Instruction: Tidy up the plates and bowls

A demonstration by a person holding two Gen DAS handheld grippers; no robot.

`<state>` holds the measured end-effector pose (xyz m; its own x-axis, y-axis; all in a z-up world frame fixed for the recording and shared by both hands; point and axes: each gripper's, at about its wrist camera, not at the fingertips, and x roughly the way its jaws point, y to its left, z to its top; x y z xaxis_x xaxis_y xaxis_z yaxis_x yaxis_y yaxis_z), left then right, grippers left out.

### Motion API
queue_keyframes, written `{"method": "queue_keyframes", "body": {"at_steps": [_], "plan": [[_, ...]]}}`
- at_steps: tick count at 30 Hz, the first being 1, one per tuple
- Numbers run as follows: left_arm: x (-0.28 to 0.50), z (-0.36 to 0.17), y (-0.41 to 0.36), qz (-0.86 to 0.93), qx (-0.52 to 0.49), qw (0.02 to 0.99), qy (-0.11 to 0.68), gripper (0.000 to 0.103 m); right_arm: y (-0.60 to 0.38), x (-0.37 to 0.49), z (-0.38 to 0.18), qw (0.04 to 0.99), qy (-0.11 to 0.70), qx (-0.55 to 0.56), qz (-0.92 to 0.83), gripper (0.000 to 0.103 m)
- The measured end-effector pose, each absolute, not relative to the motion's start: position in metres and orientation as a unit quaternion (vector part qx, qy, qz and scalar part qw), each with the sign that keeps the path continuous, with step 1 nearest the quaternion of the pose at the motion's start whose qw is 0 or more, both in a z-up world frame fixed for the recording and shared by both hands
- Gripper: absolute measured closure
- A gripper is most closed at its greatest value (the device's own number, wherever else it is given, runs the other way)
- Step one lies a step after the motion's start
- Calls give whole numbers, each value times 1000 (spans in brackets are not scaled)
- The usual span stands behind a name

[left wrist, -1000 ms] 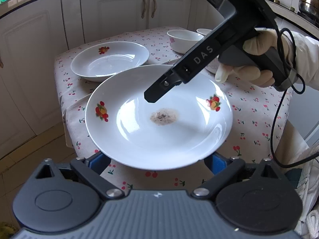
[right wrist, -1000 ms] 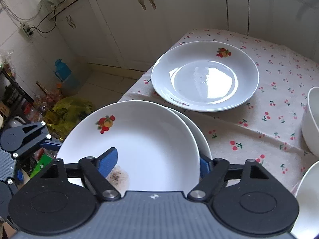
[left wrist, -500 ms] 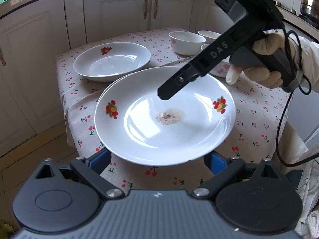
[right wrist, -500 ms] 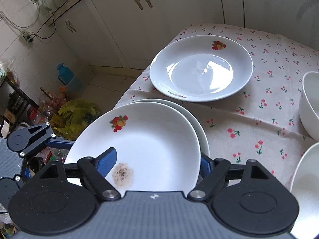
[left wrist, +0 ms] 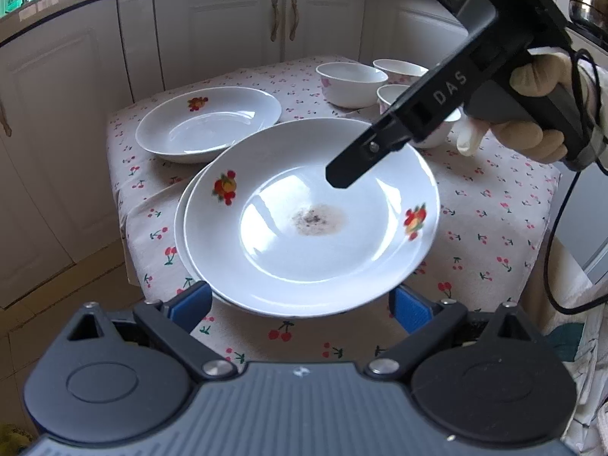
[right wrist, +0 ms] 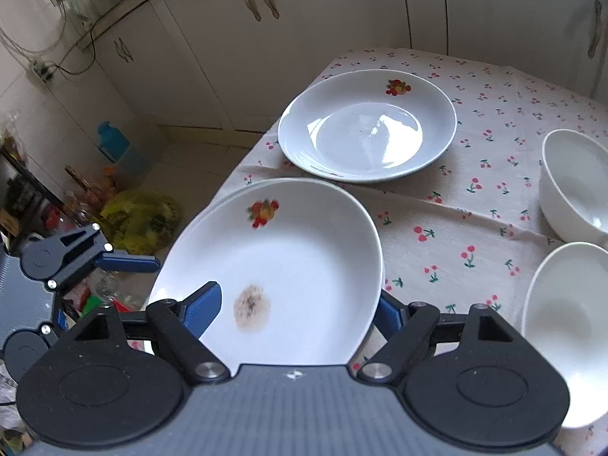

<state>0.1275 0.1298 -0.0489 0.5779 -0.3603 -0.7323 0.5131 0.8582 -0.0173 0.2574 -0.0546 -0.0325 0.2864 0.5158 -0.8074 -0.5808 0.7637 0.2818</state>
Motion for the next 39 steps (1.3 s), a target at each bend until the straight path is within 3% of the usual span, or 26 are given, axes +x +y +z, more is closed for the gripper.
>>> {"method": "queue_keyframes", "body": {"at_steps": [18, 39], "plan": [[122, -46, 125, -223, 88, 893, 381, 3, -43, 234, -41, 814, 489, -87, 300, 10], [115, 2, 121, -155, 77, 923, 342, 2, -80, 210, 7, 870, 351, -95, 333, 0]]}}
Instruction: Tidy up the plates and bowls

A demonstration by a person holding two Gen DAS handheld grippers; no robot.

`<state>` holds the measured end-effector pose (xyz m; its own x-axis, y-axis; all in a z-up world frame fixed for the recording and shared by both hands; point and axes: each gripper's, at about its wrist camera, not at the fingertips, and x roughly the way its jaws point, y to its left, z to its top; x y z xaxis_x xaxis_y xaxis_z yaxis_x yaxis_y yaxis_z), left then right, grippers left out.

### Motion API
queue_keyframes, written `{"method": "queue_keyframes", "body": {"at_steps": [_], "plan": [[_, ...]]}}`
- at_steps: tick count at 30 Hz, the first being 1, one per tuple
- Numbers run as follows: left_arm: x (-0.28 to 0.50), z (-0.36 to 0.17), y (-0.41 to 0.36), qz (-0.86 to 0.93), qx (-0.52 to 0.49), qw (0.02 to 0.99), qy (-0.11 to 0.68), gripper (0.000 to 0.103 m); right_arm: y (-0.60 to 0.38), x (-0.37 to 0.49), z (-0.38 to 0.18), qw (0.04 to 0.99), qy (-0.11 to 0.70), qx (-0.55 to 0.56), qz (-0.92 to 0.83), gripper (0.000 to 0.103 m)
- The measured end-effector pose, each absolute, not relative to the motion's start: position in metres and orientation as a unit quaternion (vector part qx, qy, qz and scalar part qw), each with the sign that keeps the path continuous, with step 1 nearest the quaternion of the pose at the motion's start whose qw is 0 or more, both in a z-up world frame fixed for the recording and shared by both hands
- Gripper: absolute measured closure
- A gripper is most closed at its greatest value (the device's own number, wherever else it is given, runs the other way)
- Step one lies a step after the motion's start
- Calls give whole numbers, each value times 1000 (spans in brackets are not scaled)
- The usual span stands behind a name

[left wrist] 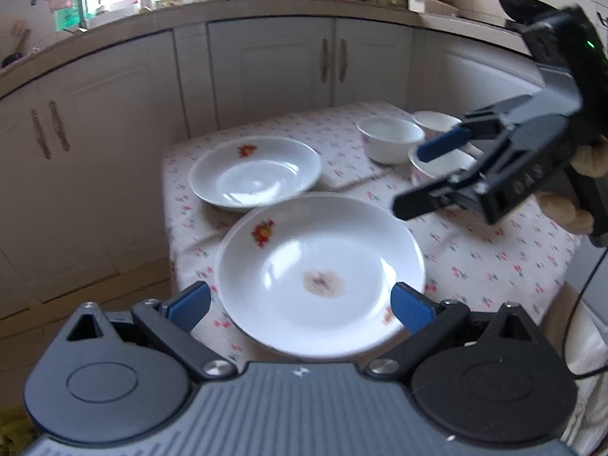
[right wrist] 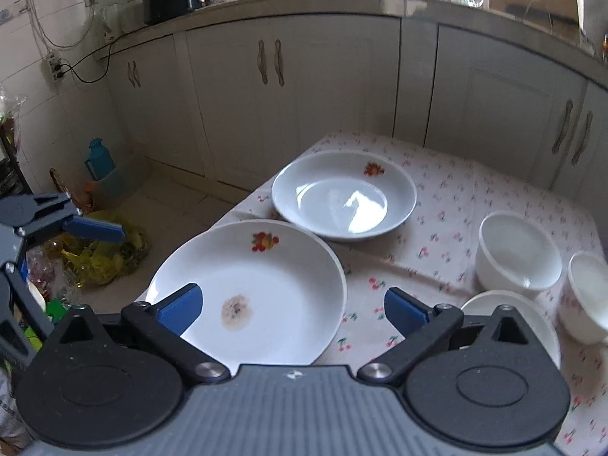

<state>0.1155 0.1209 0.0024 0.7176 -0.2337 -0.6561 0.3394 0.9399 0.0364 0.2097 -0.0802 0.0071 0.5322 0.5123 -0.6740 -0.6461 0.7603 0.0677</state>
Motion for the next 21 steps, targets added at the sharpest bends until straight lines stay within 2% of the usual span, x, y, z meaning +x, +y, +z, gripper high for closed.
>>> {"method": "queue_keyframes", "body": {"at_steps": [7, 12, 21], "plan": [[165, 26, 135, -111, 81, 936, 325, 2, -85, 237, 23, 879, 308, -142, 335, 0], [225, 34, 144, -104, 72, 939, 320, 1, -82, 272, 23, 856, 321, -180, 362, 0], [337, 5, 156, -110, 11, 908, 404, 1, -72, 337, -5, 829, 377, -207, 358, 1]]}}
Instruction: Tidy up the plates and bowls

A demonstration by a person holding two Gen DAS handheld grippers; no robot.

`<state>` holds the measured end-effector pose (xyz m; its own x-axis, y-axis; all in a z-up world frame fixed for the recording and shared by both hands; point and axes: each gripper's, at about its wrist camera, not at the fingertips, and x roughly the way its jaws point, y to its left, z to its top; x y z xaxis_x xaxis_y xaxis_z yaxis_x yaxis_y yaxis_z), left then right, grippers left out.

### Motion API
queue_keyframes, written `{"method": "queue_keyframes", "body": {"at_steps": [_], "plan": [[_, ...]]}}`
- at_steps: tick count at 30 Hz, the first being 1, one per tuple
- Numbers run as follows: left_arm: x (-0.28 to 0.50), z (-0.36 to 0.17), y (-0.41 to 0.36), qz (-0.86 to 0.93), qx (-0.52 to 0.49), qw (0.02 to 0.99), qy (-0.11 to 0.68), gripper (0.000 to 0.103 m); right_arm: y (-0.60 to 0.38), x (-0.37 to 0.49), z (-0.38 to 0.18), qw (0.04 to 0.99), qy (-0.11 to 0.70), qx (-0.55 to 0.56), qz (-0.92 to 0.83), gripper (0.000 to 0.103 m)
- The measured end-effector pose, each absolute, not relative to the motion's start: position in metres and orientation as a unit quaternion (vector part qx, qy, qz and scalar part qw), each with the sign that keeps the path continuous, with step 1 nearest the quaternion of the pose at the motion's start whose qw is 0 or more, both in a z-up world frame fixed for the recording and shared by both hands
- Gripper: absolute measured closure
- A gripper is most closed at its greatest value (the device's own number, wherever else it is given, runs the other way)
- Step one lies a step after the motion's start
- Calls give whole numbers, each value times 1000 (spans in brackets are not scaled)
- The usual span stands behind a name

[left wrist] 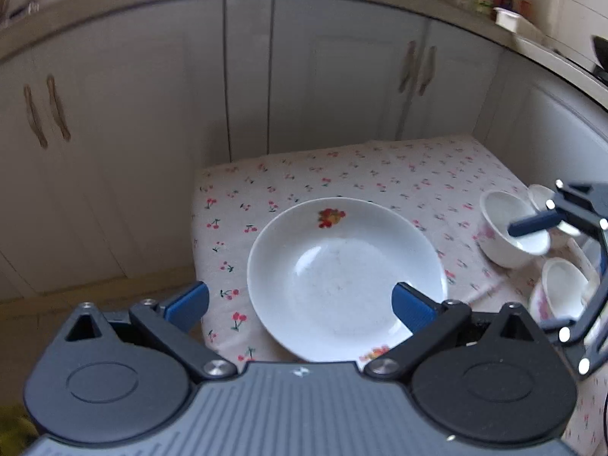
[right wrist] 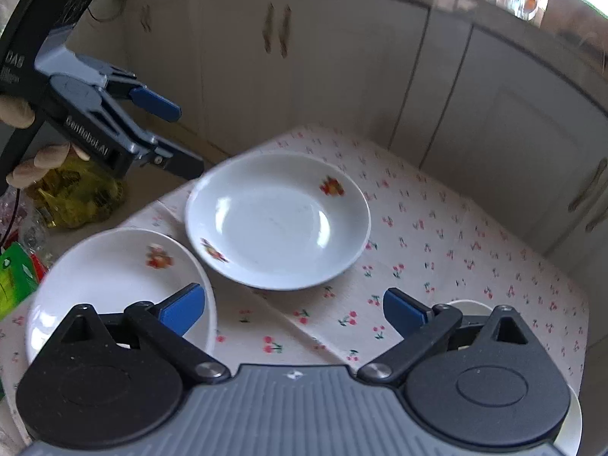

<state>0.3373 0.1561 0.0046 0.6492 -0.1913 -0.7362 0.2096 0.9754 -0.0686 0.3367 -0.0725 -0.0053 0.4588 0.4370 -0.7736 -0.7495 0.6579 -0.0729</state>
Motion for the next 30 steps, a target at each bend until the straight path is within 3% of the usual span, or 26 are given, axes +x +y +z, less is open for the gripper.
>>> {"method": "queue_keyframes", "body": {"at_steps": [6, 13, 20, 30], "plan": [[376, -11, 162, -116, -20, 892, 436, 2, -65, 359, -24, 814, 402, -233, 349, 1], [401, -23, 160, -131, -35, 876, 462, 2, -58, 374, -46, 784, 445, -253, 352, 16], [417, -36, 159, -146, -54, 861, 485, 12, -51, 386, -61, 764, 465, -247, 372, 25], [433, -51, 162, -167, -71, 841, 510, 14, -39, 397, -72, 754, 463, -246, 395, 25]]}}
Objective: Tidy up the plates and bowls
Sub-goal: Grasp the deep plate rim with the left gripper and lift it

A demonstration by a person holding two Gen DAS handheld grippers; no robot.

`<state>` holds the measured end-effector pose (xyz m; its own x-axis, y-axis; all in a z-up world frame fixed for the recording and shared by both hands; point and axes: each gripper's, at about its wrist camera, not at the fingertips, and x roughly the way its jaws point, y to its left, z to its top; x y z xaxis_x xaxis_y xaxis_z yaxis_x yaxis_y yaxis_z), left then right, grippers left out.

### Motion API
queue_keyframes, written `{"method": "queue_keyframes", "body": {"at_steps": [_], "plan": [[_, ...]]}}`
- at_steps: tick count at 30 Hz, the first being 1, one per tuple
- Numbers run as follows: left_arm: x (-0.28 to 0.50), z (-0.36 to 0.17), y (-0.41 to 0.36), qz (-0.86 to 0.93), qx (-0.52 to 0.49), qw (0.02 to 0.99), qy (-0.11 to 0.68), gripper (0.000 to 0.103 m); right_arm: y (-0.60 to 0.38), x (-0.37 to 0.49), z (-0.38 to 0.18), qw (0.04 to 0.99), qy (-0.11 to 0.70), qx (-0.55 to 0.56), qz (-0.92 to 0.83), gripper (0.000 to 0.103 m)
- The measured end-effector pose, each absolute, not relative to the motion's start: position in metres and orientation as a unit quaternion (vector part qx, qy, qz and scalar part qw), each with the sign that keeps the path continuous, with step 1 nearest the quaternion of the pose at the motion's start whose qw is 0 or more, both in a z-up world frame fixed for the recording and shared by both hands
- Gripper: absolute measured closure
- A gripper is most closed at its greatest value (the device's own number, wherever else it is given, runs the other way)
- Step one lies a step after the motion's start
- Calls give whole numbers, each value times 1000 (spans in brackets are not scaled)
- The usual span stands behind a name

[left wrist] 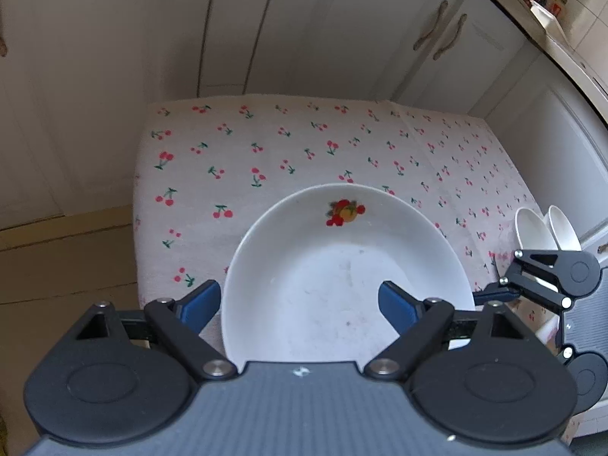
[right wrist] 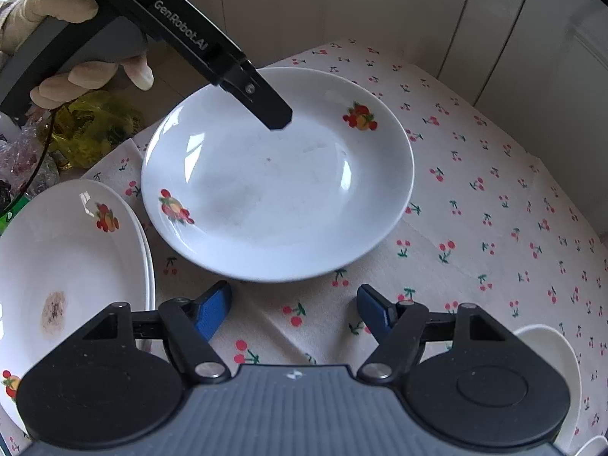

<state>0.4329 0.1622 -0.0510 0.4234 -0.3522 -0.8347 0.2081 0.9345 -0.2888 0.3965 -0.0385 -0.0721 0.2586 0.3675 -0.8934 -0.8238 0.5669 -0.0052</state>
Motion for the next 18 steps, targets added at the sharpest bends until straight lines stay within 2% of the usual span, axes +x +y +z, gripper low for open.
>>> {"method": "queue_keyframes", "body": {"at_steps": [5, 18], "plan": [[440, -58, 163, -171, -79, 832, 522, 27, -33, 399, -73, 753, 453, -248, 408, 25], [448, -59, 163, -178, -83, 833, 517, 31, -31, 403, -74, 748, 445, -254, 421, 22]]}}
